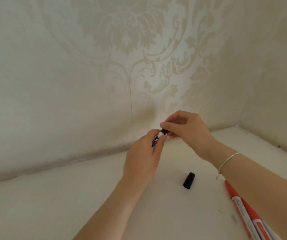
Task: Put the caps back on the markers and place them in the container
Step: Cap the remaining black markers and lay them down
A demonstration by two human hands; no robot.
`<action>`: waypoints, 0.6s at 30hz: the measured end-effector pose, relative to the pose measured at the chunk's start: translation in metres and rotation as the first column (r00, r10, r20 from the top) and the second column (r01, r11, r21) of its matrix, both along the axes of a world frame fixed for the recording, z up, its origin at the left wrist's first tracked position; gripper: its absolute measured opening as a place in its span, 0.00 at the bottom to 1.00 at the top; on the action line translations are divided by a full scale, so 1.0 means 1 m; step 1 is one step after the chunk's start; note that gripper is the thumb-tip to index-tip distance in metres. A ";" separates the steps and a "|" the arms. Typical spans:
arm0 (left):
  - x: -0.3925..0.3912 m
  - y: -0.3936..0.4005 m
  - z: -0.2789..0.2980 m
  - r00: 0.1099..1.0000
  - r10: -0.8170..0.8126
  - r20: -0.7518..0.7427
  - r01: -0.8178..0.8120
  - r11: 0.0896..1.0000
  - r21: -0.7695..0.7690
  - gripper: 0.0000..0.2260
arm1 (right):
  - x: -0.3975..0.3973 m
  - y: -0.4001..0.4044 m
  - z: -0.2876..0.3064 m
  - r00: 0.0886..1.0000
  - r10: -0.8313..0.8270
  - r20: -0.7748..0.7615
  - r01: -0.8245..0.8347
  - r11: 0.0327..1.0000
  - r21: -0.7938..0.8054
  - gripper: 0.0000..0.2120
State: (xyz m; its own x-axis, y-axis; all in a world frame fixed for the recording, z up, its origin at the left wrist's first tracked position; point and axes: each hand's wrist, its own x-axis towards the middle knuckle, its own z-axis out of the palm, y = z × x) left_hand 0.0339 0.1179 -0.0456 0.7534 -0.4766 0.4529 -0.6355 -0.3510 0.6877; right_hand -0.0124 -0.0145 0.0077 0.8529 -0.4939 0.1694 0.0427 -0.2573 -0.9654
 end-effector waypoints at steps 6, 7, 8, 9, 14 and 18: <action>-0.002 0.000 -0.002 0.999 0.028 -0.021 -0.029 0.998 -0.052 0.11 | 0.004 0.010 -0.003 0.995 -0.099 0.019 0.100 0.994 -0.034 0.07; -0.003 -0.001 -0.002 0.999 0.028 -0.024 -0.030 0.998 -0.062 0.11 | 0.005 0.012 -0.004 0.993 -0.114 0.021 0.115 0.993 -0.039 0.07; -0.003 0.000 -0.002 0.999 0.030 -0.026 -0.032 0.997 -0.068 0.11 | 0.005 0.014 -0.004 0.991 -0.128 0.024 0.129 0.991 -0.046 0.06; -0.003 -0.001 -0.002 0.999 0.033 -0.025 -0.035 0.997 -0.072 0.12 | 0.006 0.016 -0.004 0.989 -0.142 0.028 0.144 0.988 -0.053 0.06; -0.006 -0.003 0.000 0.998 0.042 -0.048 -0.046 0.995 -0.090 0.12 | 0.008 0.025 -0.007 0.974 -0.222 0.055 0.225 0.973 -0.052 0.07; -0.008 -0.002 0.000 0.996 0.067 -0.058 -0.072 0.993 -0.092 0.11 | 0.009 0.033 -0.009 0.966 -0.253 0.059 0.257 0.964 -0.071 0.06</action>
